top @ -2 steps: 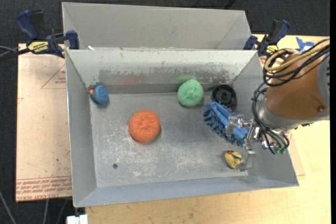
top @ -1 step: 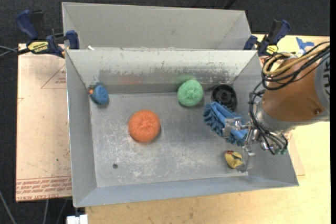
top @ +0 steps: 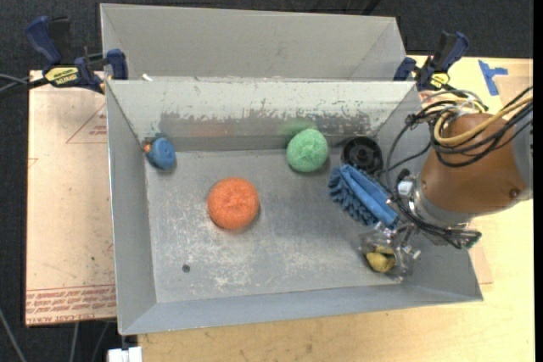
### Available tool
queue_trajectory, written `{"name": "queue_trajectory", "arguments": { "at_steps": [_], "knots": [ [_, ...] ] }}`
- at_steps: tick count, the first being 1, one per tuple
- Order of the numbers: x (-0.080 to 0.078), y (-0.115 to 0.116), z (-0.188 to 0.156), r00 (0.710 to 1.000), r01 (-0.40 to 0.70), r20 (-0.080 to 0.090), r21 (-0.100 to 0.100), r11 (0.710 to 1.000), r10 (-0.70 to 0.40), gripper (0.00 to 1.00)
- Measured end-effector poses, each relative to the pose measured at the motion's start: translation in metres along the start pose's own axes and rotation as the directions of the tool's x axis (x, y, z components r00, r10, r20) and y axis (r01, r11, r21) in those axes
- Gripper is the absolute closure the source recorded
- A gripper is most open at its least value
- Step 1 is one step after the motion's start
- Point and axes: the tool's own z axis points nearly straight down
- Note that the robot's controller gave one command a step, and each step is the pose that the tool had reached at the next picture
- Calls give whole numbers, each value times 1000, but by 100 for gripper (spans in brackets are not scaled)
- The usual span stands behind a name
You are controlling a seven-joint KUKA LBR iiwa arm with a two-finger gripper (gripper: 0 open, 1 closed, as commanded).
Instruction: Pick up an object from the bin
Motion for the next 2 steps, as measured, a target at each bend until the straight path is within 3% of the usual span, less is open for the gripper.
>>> {"name": "queue_trajectory", "arguments": {
  "at_steps": [1, 2],
  "knots": [
    [0, 0, 0, 1000, 1, 0, 0, 1000, -1, 100],
    [-13, 15, -161, 999, -39, 4, 3, 999, 39, 100]
  ]
}}
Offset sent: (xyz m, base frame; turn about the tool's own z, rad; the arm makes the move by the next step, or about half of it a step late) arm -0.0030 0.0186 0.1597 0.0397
